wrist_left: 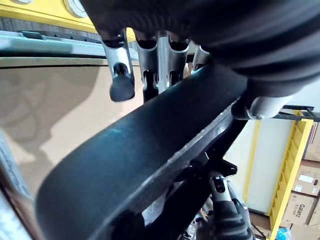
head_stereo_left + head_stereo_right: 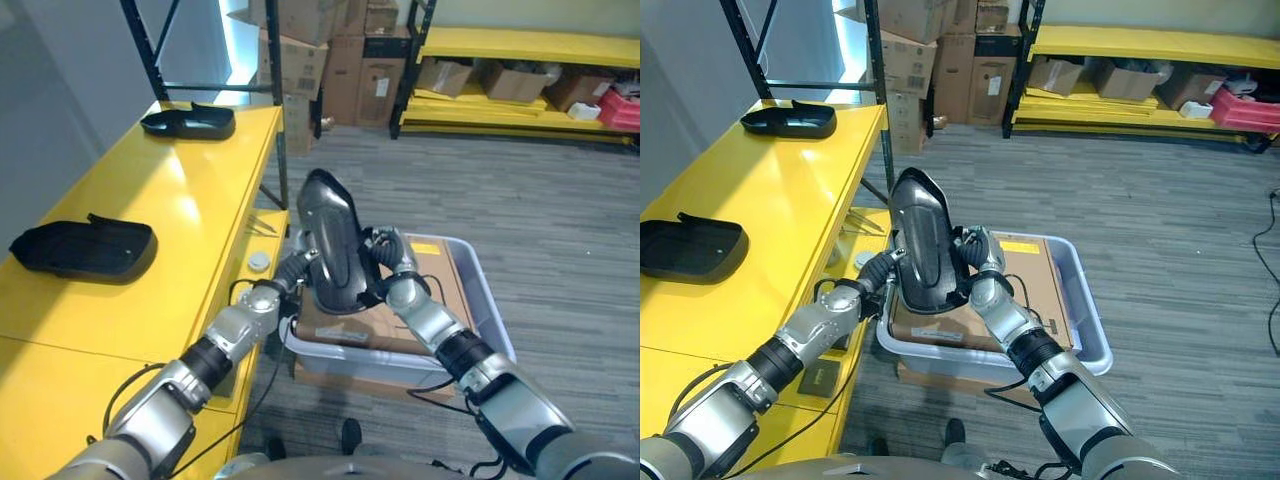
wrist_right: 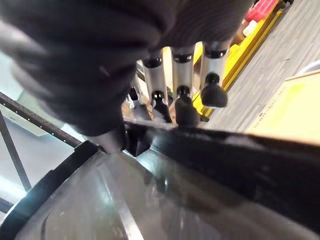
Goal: Move parts from the plastic box to the shelf.
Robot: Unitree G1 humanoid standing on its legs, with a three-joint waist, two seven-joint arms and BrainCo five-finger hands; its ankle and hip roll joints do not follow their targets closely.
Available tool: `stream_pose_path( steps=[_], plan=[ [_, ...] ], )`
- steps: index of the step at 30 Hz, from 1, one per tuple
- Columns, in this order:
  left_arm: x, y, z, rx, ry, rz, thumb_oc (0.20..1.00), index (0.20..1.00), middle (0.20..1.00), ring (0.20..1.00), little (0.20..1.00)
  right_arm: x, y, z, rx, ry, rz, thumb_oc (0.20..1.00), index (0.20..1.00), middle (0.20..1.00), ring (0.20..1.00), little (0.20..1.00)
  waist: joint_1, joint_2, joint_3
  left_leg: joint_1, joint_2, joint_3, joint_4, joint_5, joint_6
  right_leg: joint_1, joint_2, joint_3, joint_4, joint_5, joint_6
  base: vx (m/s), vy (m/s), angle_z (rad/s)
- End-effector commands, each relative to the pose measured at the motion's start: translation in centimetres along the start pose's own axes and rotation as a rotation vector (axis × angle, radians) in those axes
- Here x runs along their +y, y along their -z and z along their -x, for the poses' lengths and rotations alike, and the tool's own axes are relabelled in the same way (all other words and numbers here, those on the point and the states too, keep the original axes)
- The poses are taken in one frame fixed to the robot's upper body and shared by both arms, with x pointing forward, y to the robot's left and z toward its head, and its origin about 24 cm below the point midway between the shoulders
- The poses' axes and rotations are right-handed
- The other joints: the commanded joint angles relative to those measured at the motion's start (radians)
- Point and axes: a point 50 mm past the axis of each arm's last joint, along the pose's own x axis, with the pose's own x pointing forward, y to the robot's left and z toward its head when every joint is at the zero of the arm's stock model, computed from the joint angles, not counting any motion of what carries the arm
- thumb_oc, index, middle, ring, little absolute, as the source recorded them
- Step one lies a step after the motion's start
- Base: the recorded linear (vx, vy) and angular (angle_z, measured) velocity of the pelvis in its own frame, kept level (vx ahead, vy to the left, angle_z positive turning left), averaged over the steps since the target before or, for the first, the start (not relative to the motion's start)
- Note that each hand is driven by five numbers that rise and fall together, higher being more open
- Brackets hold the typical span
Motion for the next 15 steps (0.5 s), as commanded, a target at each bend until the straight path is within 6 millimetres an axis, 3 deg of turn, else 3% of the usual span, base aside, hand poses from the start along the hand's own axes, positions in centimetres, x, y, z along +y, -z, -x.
stream_pose_path(
  steps=[1,3,4,9,11,15],
  plan=[
    [-6.8,-5.0,-0.4,-0.219,0.270,-0.019,0.200,0.200,0.200,0.200,0.200,0.4,-2.3,-0.7,-0.051,0.019,-0.129,0.200,0.200,0.200,0.200,0.200,0.042,0.004,-0.062,-0.024,0.021,-0.021,0.051,-0.081,-0.008,0.015,-0.017,-0.032,0.030,-0.062,0.070,0.00,0.000,0.00],
    [-7.0,-5.2,-0.3,-0.225,0.277,-0.022,0.200,0.200,0.200,0.200,0.200,0.7,-2.4,-0.7,-0.030,0.021,-0.182,0.200,0.200,0.200,0.200,0.200,0.045,0.005,-0.062,-0.023,0.020,-0.023,0.051,-0.081,-0.008,0.016,-0.018,-0.033,0.031,-0.062,0.070,0.00,0.000,0.00],
    [-7.2,-5.5,-0.2,-0.237,0.277,-0.025,0.200,0.200,0.200,0.200,0.200,1.2,-2.9,-0.7,0.017,0.011,-0.340,1.000,1.000,1.000,1.000,1.000,0.050,0.007,-0.061,-0.022,0.020,-0.028,0.053,-0.079,-0.010,0.019,-0.019,-0.036,0.032,-0.062,0.069,0.00,0.000,0.00],
    [-6.9,-6.5,0.1,-0.280,0.259,-0.008,0.200,0.200,0.200,0.200,0.200,1.4,-4.1,-0.6,0.065,-0.002,-0.645,1.000,1.000,1.000,1.000,1.000,0.060,0.011,-0.059,-0.023,0.018,-0.037,0.055,-0.079,-0.011,0.022,-0.022,-0.040,0.033,-0.062,0.066,0.00,0.000,0.00],
    [-5.8,-7.6,0.5,-0.325,0.231,0.030,0.200,0.200,0.200,0.200,0.200,0.6,-4.2,-0.5,0.073,0.029,-0.851,1.000,1.000,1.000,1.000,1.000,0.066,0.014,-0.060,-0.024,0.017,-0.042,0.054,-0.078,-0.010,0.024,-0.024,-0.043,0.031,-0.062,0.065,-0.01,0.015,0.00],
    [-3.9,-9.0,1.3,-0.409,0.169,0.041,0.200,0.200,0.200,0.200,0.200,-1.0,-3.1,-0.3,0.048,0.094,-0.931,1.000,1.000,1.000,1.000,1.000,0.068,0.016,-0.062,-0.026,0.013,-0.046,0.056,-0.079,-0.007,0.023,-0.027,-0.046,0.030,-0.061,0.067,-0.01,0.010,0.00]
  ],
)
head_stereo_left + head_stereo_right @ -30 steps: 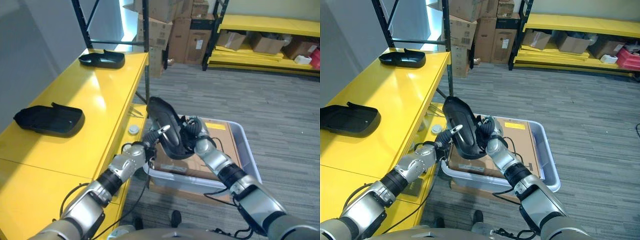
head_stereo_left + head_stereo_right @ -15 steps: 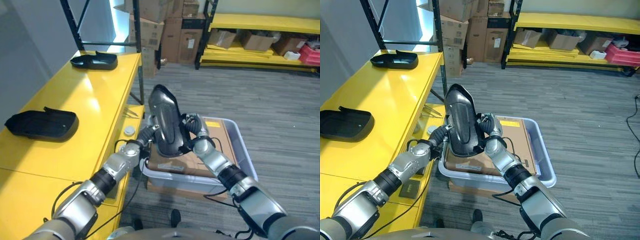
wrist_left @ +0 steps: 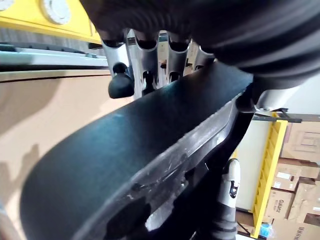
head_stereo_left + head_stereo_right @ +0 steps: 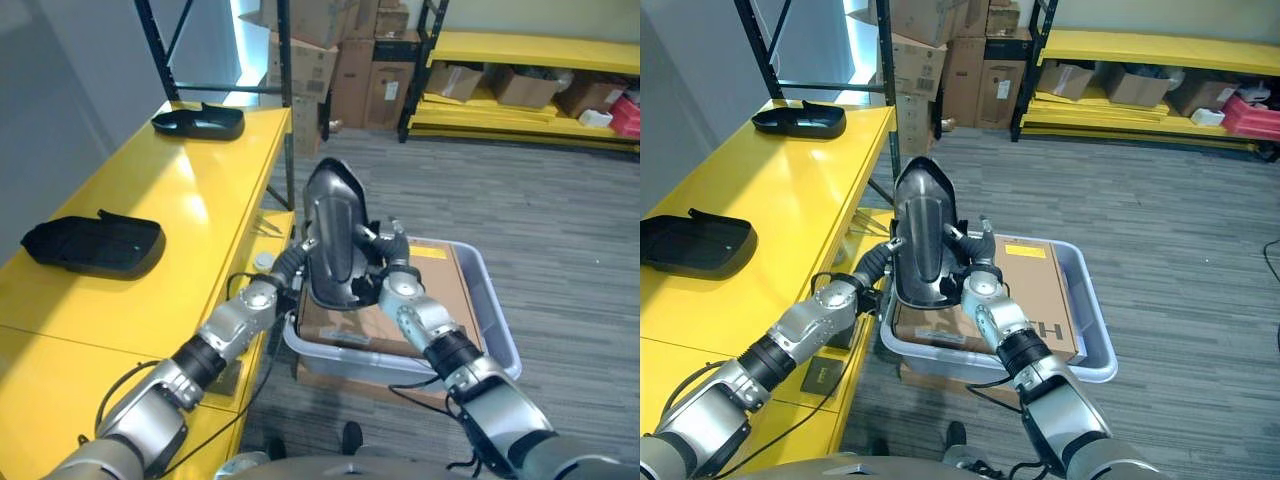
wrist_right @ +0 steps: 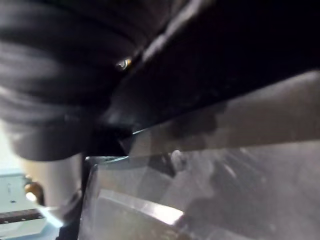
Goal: Move parts from the plastic box to the shelf.
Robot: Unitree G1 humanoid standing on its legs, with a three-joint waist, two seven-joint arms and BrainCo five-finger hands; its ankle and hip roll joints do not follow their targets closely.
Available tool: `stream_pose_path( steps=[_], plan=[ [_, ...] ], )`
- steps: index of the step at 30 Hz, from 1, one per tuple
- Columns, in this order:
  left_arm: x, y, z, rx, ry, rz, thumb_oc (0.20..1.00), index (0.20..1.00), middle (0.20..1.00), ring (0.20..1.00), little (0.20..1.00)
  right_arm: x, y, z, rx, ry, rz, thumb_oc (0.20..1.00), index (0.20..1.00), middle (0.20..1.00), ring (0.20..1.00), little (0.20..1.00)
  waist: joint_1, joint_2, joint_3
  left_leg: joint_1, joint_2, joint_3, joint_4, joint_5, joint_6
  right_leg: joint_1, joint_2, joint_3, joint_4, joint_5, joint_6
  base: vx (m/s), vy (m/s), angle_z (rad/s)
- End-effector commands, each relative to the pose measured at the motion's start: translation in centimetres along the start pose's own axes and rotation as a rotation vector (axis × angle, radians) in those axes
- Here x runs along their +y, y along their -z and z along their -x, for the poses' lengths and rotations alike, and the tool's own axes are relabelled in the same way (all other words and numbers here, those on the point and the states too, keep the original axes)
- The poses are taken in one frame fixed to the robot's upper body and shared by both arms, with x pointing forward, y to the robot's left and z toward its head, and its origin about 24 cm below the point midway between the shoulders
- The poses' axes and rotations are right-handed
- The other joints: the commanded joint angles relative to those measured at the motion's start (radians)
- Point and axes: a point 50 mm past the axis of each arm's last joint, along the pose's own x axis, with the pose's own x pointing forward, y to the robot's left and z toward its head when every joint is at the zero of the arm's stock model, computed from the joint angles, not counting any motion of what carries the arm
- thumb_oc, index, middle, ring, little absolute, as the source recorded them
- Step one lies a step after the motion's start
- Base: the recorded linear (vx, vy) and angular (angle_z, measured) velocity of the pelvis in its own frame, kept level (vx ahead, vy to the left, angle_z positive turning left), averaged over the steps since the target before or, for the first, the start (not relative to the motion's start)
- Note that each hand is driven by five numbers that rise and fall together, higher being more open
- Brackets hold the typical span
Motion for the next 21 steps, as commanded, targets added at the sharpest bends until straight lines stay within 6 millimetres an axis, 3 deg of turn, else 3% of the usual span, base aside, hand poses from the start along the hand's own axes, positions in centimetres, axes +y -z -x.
stream_pose_path(
  steps=[1,5,6,7,11,12,13,15,16,21],
  plan=[
    [-2.6,-7.9,0.2,-0.382,0.118,0.073,0.200,0.200,0.200,0.200,0.200,-1.5,-2.1,0.0,-0.139,0.029,-0.101,1.000,1.000,1.000,1.000,1.000,0.034,0.016,-0.063,-0.035,0.011,-0.047,0.054,-0.080,-0.005,0.012,-0.028,-0.046,0.032,-0.062,0.070,-0.03,0.033,0.01],
    [0.5,-8.9,1.6,-0.472,0.021,0.062,0.200,0.200,0.200,0.200,0.200,-5.7,-0.7,0.9,-0.132,0.084,-0.032,1.000,1.000,1.000,1.000,1.000,0.021,0.015,-0.060,-0.037,0.003,-0.045,0.047,-0.074,0.007,-0.001,-0.028,-0.053,0.056,-0.069,0.075,-0.05,0.017,-0.02],
    [1.5,-8.9,2.2,-0.500,-0.023,0.037,0.200,0.200,0.200,0.200,0.200,-7.4,0.5,1.7,-0.106,0.094,0.005,1.000,1.000,1.000,1.000,1.000,0.011,0.016,-0.054,-0.038,0.001,-0.051,0.044,-0.070,0.014,-0.014,-0.026,-0.045,0.092,-0.081,0.076,-0.06,-0.044,-0.01],
    [1.7,-8.9,2.3,-0.502,-0.029,0.035,0.200,0.200,0.200,0.200,0.200,-7.6,0.7,1.8,-0.103,0.095,0.012,1.000,1.000,1.000,1.000,1.000,0.009,0.017,-0.053,-0.039,0.001,-0.054,0.044,-0.069,0.016,-0.018,-0.026,-0.041,0.100,-0.084,0.076,-0.07,-0.073,-0.01],
    [2.5,-8.9,3.2,-0.545,-0.061,0.017,0.200,0.200,0.200,0.200,0.200,-10.8,2.9,4.3,-0.076,0.110,0.047,1.000,1.000,1.000,1.000,1.000,-0.052,0.017,-0.050,-0.064,0.002,-0.129,0.038,-0.060,0.036,-0.062,0.006,0.098,0.190,-0.126,0.069,-0.08,-0.116,0.05],
    [2.5,-8.9,3.2,-0.547,-0.059,0.018,0.200,0.200,0.200,0.200,0.200,-10.9,3.0,4.4,-0.074,0.111,0.049,1.000,1.000,1.000,1.000,1.000,-0.055,0.016,-0.051,-0.066,0.002,-0.134,0.038,-0.059,0.036,-0.063,0.008,0.102,0.192,-0.129,0.068,-0.10,-0.202,0.58],
    [2.7,-9.3,3.4,-0.576,-0.063,0.028,0.200,0.200,0.200,0.200,0.200,-11.7,3.9,5.2,-0.046,0.109,0.063,1.000,1.000,1.000,1.000,1.000,-0.073,0.012,-0.055,-0.080,0.006,-0.163,0.030,-0.049,0.030,-0.065,0.036,0.129,0.187,-0.151,0.054,-0.08,-0.174,0.69],
    [2.9,-9.4,3.6,-0.592,-0.075,0.032,0.200,0.200,0.200,0.200,0.200,-11.9,4.4,5.6,-0.024,0.098,0.075,1.000,1.000,1.000,1.000,1.000,-0.079,0.009,-0.056,-0.087,0.009,-0.172,0.027,-0.044,0.024,-0.064,0.045,0.125,0.181,-0.157,0.047,-0.11,-0.241,0.78],
    [3.5,-9.8,4.2,-0.652,-0.117,0.045,0.200,0.200,0.200,0.200,0.200,-12.6,5.6,6.5,0.024,0.086,0.129,1.000,1.000,1.000,1.000,1.000,-0.084,0.004,-0.053,-0.101,0.026,-0.181,0.025,-0.025,0.004,-0.060,0.068,0.113,0.168,-0.161,0.028,-0.14,-0.279,0.58],
    [5.3,-10.2,6.2,-0.753,-0.195,0.080,0.200,0.200,0.200,0.200,0.200,-13.8,7.5,7.7,0.120,0.053,0.230,1.000,1.000,1.000,1.000,1.000,-0.071,-0.003,-0.034,-0.144,0.063,-0.202,0.026,0.026,-0.044,-0.040,0.104,0.098,0.125,-0.153,-0.001,-0.13,-0.214,0.47]
  ],
)
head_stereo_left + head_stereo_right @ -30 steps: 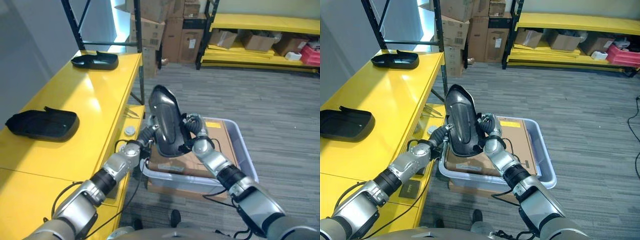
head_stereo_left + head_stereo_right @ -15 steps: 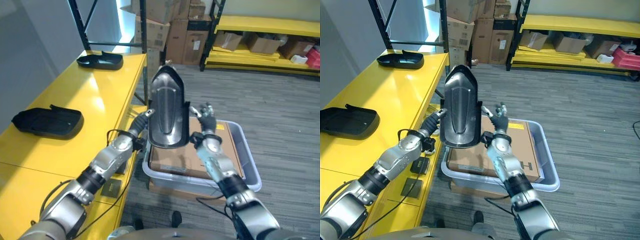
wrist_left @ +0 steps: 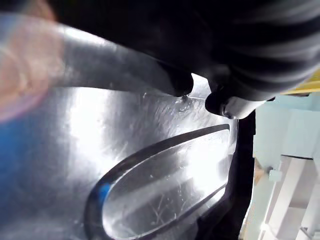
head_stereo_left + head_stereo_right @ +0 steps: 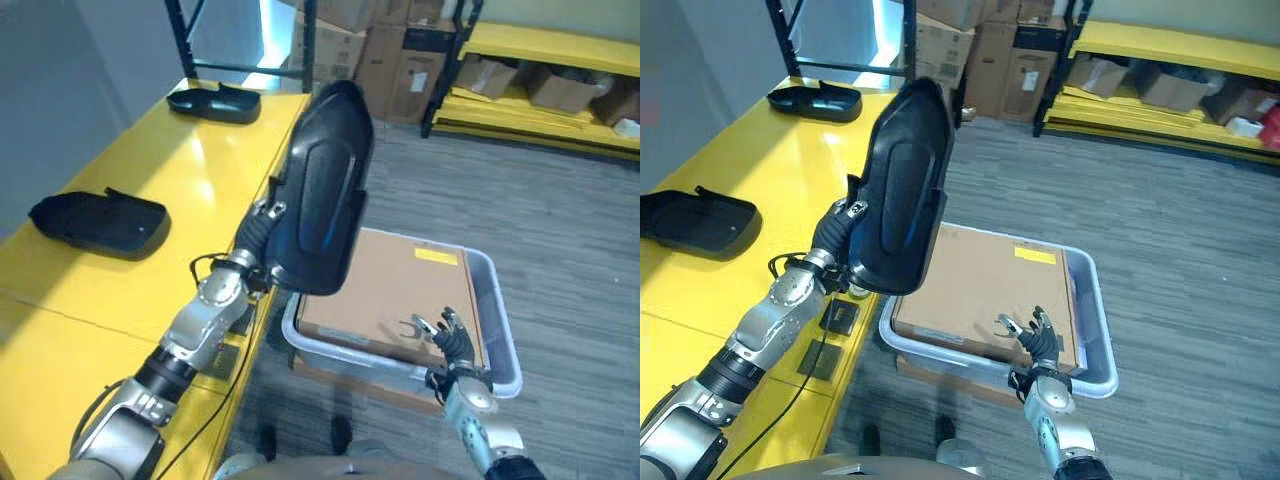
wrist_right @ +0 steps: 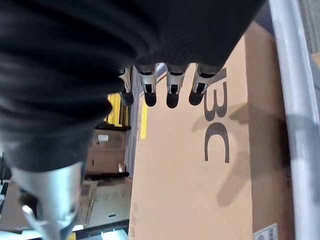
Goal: Move parts from the plastic box to the shelf.
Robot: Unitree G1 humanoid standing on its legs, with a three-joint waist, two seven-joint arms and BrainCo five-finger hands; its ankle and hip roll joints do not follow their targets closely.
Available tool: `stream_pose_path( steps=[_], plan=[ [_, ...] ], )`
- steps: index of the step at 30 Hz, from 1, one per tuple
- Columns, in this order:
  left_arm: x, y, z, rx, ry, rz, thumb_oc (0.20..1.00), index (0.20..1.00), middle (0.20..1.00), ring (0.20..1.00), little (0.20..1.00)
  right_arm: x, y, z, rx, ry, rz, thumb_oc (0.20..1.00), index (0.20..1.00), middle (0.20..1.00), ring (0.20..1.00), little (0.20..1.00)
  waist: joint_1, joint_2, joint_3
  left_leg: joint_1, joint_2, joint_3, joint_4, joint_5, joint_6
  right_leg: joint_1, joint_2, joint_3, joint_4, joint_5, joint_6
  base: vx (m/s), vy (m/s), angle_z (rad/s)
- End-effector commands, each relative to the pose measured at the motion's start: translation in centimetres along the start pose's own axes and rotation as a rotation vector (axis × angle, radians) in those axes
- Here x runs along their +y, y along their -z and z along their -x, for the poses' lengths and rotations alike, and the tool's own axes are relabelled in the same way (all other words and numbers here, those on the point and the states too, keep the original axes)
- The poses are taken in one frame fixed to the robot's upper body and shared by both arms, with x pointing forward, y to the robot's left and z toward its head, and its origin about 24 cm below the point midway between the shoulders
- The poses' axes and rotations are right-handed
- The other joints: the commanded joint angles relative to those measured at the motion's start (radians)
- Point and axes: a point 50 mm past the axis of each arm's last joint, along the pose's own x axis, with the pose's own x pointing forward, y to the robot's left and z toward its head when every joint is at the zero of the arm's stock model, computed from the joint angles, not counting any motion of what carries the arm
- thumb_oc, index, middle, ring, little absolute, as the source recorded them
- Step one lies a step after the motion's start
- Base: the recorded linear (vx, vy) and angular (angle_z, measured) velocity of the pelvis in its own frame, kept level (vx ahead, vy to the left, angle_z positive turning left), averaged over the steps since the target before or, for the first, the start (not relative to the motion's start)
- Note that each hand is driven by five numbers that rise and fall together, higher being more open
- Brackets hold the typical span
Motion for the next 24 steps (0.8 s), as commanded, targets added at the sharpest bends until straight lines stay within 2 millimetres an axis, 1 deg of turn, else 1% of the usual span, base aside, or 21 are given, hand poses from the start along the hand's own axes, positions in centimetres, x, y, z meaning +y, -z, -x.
stream_pose_path(
  steps=[1,2,4,5,7,8,10,12,14,17,18,19,20,21,22,24],
  plan=[
    [1.5,-6.2,0.1,-0.364,-0.077,0.020,0.200,0.200,0.200,0.200,0.200,-0.5,-1.8,-0.5,-0.092,-0.062,0.116,1.000,1.000,1.000,1.000,1.000,0.014,-0.002,-0.020,-0.047,0.026,0.016,0.032,-0.016,-0.010,-0.013,0.039,0.042,0.081,-0.076,0.012,-0.09,-0.133,0.59],
    [1.8,-6.3,0.3,-0.375,-0.089,0.016,0.200,0.200,0.200,0.200,0.200,-0.6,-1.7,-0.5,-0.085,-0.071,0.123,1.000,1.000,1.000,1.000,1.000,0.017,-0.002,-0.018,-0.055,0.028,0.018,0.034,-0.010,-0.013,-0.010,0.041,0.040,0.077,-0.075,0.011,-0.09,-0.118,0.65],
    [3.2,-6.7,1.1,-0.409,-0.134,0.006,0.200,0.200,0.200,0.200,0.200,-0.7,-1.0,-0.3,-0.060,-0.091,0.162,1.000,1.000,1.000,1.000,1.000,0.034,-0.002,-0.005,-0.108,0.034,0.040,0.045,0.018,-0.028,0.006,0.043,0.024,0.057,-0.070,0.008,-0.14,-0.094,0.49],
    [4.6,-7.3,1.9,-0.452,-0.181,-0.018,0.200,0.200,0.200,0.200,0.200,-0.6,-0.7,-0.2,-0.057,-0.116,0.218,1.000,1.000,1.000,1.000,1.000,0.048,0.002,0.004,-0.158,0.038,0.072,0.050,0.046,-0.040,0.012,0.043,0.004,0.042,-0.066,0.005,-0.17,-0.062,0.53],
    [5.9,-8.2,3.1,-0.495,-0.208,-0.029,0.200,0.200,0.200,0.200,0.200,-0.3,-0.2,0.1,-0.070,-0.134,0.320,1.000,1.000,1.000,1.000,1.000,0.068,0.009,0.012,-0.205,0.052,0.120,0.056,0.076,-0.051,0.015,0.039,-0.033,0.033,-0.059,0.004,-0.14,-0.037,0.71],
    [6.1,-8.2,3.3,-0.499,-0.213,-0.030,0.200,0.200,0.200,0.200,0.200,-0.3,-0.1,0.2,-0.072,-0.136,0.330,1.000,1.000,1.000,1.000,1.000,0.068,0.010,0.013,-0.211,0.053,0.127,0.059,0.078,-0.053,0.015,0.038,-0.039,0.032,-0.059,0.004,-0.10,-0.011,0.78],
    [7.1,-9.3,4.6,-0.551,-0.249,-0.065,0.200,0.200,0.200,0.200,0.200,-0.2,0.8,0.7,-0.053,-0.141,0.401,1.000,1.000,1.000,1.000,1.000,0.082,0.013,0.017,-0.233,0.066,0.184,0.088,0.079,-0.057,0.014,0.027,-0.086,0.028,-0.055,0.003,-0.12,-0.003,0.90],
    [7.8,-10.1,5.6,-0.583,-0.275,-0.075,0.200,0.200,0.200,0.200,0.200,-0.3,1.9,1.0,-0.029,-0.122,0.482,1.000,1.000,1.000,1.000,1.000,0.091,0.011,0.021,-0.225,0.073,0.224,0.124,0.053,-0.055,0.018,0.006,-0.137,0.021,-0.053,0.005,-0.13,0.034,1.30],
    [8.4,-10.6,6.3,-0.591,-0.304,-0.076,0.200,0.200,0.200,0.200,0.200,-0.6,2.9,1.0,0.003,-0.088,0.523,1.000,1.000,1.000,1.000,1.000,0.100,0.006,0.021,-0.211,0.073,0.251,0.169,0.015,-0.051,0.020,-0.014,-0.175,0.011,-0.047,0.007,-0.12,0.085,1.38],
    [9.2,-10.4,7.4,-0.575,-0.357,-0.075,0.200,0.200,0.200,0.200,0.200,-1.1,3.7,0.9,0.025,-0.028,0.611,1.000,1.000,1.000,1.000,1.000,0.113,-0.007,0.014,-0.156,0.067,0.302,0.233,-0.070,-0.037,0.019,-0.054,-0.241,0.007,-0.038,0.013,-0.12,0.134,1.14],
    [9.4,-10.3,7.6,-0.569,-0.359,-0.077,0.200,0.200,0.200,0.200,0.200,-1.3,3.9,0.9,0.036,-0.006,0.623,1.000,1.000,1.000,1.000,1.000,0.115,-0.010,0.011,-0.142,0.066,0.317,0.241,-0.087,-0.033,0.019,-0.063,-0.255,0.006,-0.035,0.015,-0.09,0.189,1.02],
    [9.6,-10.1,7.7,-0.563,-0.362,-0.072,0.200,0.200,0.200,0.200,0.200,-1.6,4.3,0.8,0.057,0.020,0.639,1.000,1.000,1.000,1.000,1.000,0.113,-0.009,0.005,-0.103,0.058,0.331,0.219,-0.105,-0.024,0.020,-0.071,-0.274,0.005,-0.034,0.020,-0.07,0.179,1.05],
    [9.8,-10.0,7.8,-0.557,-0.362,-0.071,0.200,0.200,0.200,0.200,0.200,-1.9,4.7,0.9,0.082,0.039,0.649,1.000,1.000,1.000,1.000,1.000,0.115,-0.003,-0.002,-0.075,0.054,0.342,0.189,-0.105,-0.023,0.018,-0.074,-0.287,0.005,-0.031,0.024,-0.03,0.223,1.11],
    [10.1,-9.7,8.0,-0.548,-0.366,-0.073,0.200,0.200,0.200,0.200,0.200,-2.4,5.5,1.1,0.119,0.057,0.673,1.000,1.000,1.000,1.000,1.000,0.117,0.007,-0.010,-0.038,0.049,0.350,0.138,-0.094,-0.025,0.019,-0.075,-0.304,0.008,-0.030,0.028,0.01,0.233,1.20],
    [10.3,-9.5,8.1,-0.535,-0.366,-0.067,0.200,0.200,0.200,0.200,0.200,-2.7,6.2,1.3,0.154,0.072,0.702,1.000,1.000,1.000,1.000,1.000,0.124,0.015,-0.013,-0.010,0.036,0.341,0.099,-0.091,-0.022,0.022,-0.078,-0.308,0.010,-0.025,0.035,0.03,0.208,1.50],
    [10.3,-9.5,8.2,-0.527,-0.369,-0.078,0.200,0.200,0.200,0.200,0.200,-2.9,7.0,1.5,0.193,0.084,0.725,1.000,1.000,1.000,1.000,1.000,0.134,0.018,-0.014,0.004,0.020,0.321,0.074,-0.092,-0.016,0.023,-0.083,-0.305,0.010,-0.020,0.043,0.02,0.173,1.42]
  ],
)
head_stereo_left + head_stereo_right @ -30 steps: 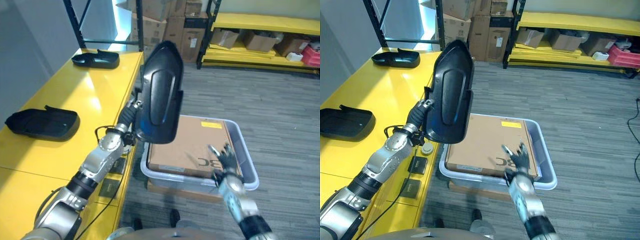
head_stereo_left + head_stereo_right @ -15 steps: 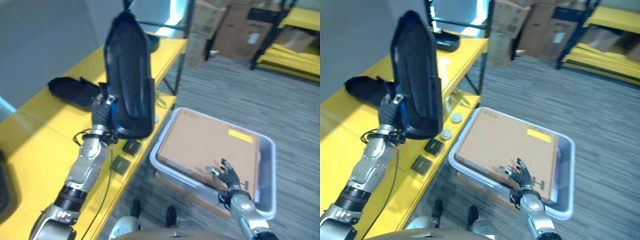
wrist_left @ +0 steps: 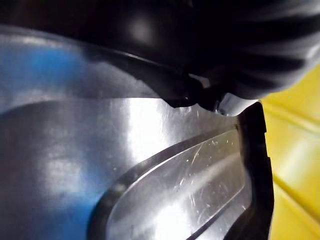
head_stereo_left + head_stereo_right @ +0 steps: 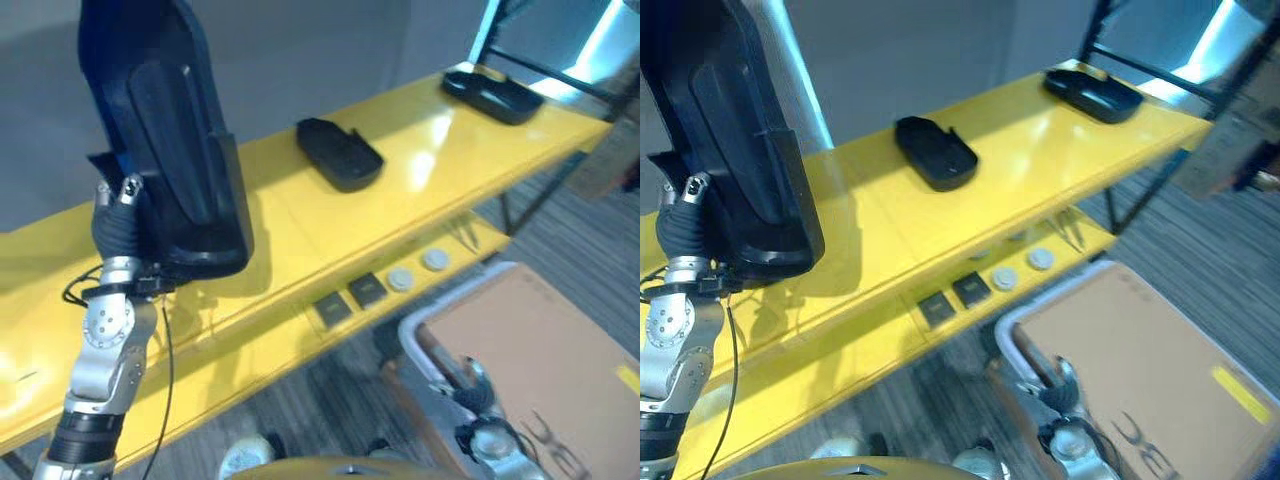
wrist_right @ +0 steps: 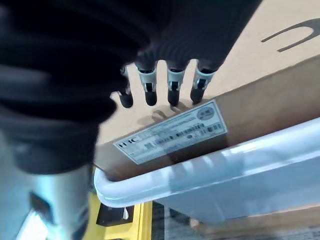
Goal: Move parts from the plastic box to the shelf.
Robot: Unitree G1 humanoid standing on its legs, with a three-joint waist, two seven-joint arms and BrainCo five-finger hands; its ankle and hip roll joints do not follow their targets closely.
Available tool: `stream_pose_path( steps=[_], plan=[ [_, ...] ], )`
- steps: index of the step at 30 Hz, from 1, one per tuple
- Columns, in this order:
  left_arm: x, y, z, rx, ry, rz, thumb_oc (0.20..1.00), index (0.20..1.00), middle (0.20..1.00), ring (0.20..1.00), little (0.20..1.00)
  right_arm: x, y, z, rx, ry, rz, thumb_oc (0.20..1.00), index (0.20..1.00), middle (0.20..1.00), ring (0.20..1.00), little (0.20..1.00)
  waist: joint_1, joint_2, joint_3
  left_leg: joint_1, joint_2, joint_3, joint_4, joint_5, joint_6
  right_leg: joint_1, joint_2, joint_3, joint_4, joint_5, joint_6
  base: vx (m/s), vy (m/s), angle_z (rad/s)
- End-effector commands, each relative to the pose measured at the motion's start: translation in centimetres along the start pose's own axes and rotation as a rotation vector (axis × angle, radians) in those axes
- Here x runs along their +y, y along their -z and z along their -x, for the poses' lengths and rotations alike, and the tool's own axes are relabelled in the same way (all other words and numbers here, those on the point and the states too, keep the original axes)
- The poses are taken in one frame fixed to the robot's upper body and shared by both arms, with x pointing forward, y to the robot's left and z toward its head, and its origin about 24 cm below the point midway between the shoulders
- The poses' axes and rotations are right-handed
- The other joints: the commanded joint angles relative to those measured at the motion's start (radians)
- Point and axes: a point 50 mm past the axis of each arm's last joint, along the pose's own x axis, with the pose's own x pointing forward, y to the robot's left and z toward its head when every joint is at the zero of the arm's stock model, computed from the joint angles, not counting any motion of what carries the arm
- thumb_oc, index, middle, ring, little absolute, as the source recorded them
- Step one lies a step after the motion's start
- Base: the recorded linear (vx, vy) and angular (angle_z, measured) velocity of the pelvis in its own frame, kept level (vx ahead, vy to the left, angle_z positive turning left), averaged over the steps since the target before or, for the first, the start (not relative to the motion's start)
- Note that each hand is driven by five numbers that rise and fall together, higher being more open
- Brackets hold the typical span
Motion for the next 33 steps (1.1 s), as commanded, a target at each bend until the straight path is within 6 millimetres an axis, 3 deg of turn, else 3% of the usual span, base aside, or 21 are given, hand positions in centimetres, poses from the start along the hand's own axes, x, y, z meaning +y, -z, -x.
stream_pose_path(
  steps=[1,6,11,14,16,21,26,31,32,33],
  plan=[
    [1.4,-2.7,-0.5,-0.128,-0.011,-0.036,0.200,0.200,0.200,0.200,0.200,3.1,-2.6,0.0,-0.070,-0.096,0.033,1.000,1.000,1.000,1.000,1.000,0.071,-0.015,-0.031,-0.015,0.005,-0.044,-0.030,0.008,-0.076,0.013,0.081,0.053,-0.174,0.136,0.024,0.01,0.161,0.72],
    [1.7,-2.7,-0.1,-0.095,0.003,-0.033,0.200,0.200,0.200,0.200,0.200,3.7,0.0,0.4,0.048,-0.085,0.089,1.000,1.000,1.000,1.000,1.000,0.099,-0.015,-0.026,0.001,-0.030,-0.078,-0.049,-0.007,-0.045,-0.003,0.040,0.063,-0.134,0.146,0.060,0.01,0.194,0.23],
    [1.4,-2.6,-0.5,-0.086,0.014,-0.046,0.200,0.200,0.200,0.200,0.200,3.6,0.9,0.5,0.078,-0.084,0.142,1.000,1.000,1.000,1.000,1.000,0.104,-0.015,-0.018,-0.001,-0.052,-0.086,-0.042,-0.020,-0.015,-0.029,0.012,0.087,-0.067,0.134,0.077,-0.01,0.167,0.02],
    [0.6,-2.2,-1.0,-0.075,0.034,-0.048,0.200,0.200,0.200,0.200,0.200,3.7,1.4,0.6,0.094,-0.101,0.172,1.000,1.000,1.000,1.000,1.000,0.077,-0.019,-0.009,-0.006,-0.073,-0.130,-0.037,-0.023,0.007,-0.052,0.052,0.175,-0.008,0.116,0.066,0.03,0.095,0.09],
    [-0.3,-1.5,-1.3,-0.065,0.049,-0.058,0.200,0.200,0.200,0.200,0.200,3.9,2.0,0.8,0.131,-0.150,0.206,1.000,1.000,1.000,1.000,1.000,0.042,-0.028,-0.006,-0.005,-0.094,-0.188,-0.045,-0.015,0.016,-0.078,0.121,0.264,0.024,0.114,0.047,0.06,0.053,0.83],
    [-1.1,-0.3,-1.4,-0.028,0.026,-0.090,0.200,0.200,0.200,0.200,0.200,4.7,4.1,1.7,0.230,-0.270,0.263,1.000,1.000,1.000,1.000,1.000,0.016,-0.038,-0.011,0.011,-0.116,-0.239,-0.065,0.000,0.007,-0.062,0.200,0.323,-0.040,0.109,0.018,0.07,0.000,0.47],
    [-1.4,1.1,-1.3,0.042,-0.038,-0.153,0.200,0.200,0.200,0.200,0.200,5.4,5.3,2.0,0.288,-0.368,0.322,1.000,1.000,1.000,1.000,1.000,0.027,-0.046,-0.020,-0.009,-0.124,-0.262,-0.047,0.001,0.003,-0.045,0.221,0.355,-0.104,0.122,0.004,0.08,-0.070,0.35],
    [0.1,2.0,-0.8,0.096,-0.153,-0.218,0.200,0.200,0.200,0.200,0.200,5.6,5.3,2.1,0.310,-0.438,0.353,1.000,1.000,1.000,1.000,1.000,0.037,-0.059,-0.013,-0.052,-0.116,-0.212,0.050,-0.031,-0.017,-0.018,0.209,0.343,-0.177,0.140,-0.004,0.05,-0.069,0.16],
    [0.1,2.1,-0.8,0.098,-0.156,-0.218,0.200,0.200,0.200,0.200,0.200,5.6,5.4,2.1,0.315,-0.435,0.346,1.000,1.000,1.000,1.000,1.000,0.034,-0.062,-0.006,-0.078,-0.105,-0.185,0.095,-0.040,-0.024,-0.019,0.199,0.330,-0.178,0.143,-0.004,-0.06,-0.042,0.06],
    [0.0,2.2,-1.0,0.106,-0.154,-0.204,0.200,0.200,0.200,0.200,0.200,5.3,5.6,2.0,0.331,-0.423,0.329,1.000,1.000,1.000,1.000,1.000,0.026,-0.070,0.011,-0.136,-0.062,-0.118,0.171,-0.022,-0.050,-0.019,0.182,0.306,-0.177,0.148,-0.008,-0.09,-0.035,0.13]
  ],
)
